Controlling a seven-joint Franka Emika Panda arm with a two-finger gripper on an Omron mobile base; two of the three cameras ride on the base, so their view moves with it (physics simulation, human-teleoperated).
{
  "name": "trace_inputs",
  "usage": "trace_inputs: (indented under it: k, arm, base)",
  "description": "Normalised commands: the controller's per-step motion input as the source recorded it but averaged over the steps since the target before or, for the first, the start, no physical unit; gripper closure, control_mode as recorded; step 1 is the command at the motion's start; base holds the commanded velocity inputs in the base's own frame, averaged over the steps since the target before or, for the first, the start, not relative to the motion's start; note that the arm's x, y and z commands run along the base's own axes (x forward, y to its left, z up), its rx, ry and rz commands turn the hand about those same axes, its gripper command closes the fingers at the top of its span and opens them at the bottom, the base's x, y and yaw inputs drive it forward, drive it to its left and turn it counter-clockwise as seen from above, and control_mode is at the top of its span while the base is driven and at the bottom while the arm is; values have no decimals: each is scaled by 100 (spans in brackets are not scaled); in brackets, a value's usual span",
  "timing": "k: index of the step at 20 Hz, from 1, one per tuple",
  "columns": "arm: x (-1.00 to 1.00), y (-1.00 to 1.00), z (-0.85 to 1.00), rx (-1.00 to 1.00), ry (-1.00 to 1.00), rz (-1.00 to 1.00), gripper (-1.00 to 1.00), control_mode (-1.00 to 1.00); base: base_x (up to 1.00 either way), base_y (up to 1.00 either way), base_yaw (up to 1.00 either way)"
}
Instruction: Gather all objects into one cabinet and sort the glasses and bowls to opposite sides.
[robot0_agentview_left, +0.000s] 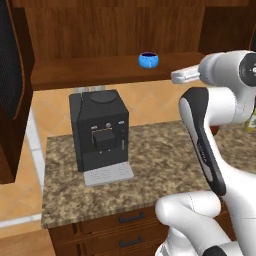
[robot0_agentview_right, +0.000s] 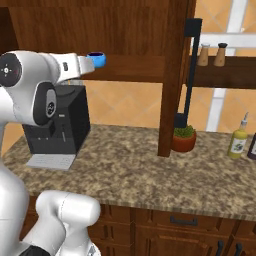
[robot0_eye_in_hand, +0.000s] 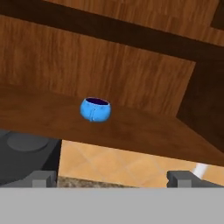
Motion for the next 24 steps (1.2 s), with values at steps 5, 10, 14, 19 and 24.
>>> trace_inputs:
  k: [5,10,14,19,24]
  arm:
    - [5,32,-9,0,1,2,-100,-100]
    - [4,9,16,17,-1,-9,-100,-100]
    - [26,8,22,13,0,-11,-100,-100]
    - [82,5,4,0,4,-1,-100,-100]
    - [74,0,0,4,11,2,-100,-100]
  base:
    - [0,0,0]
    - [0,0,0]
    - [0,0,0]
    - [0,0,0]
    - [0,0,0]
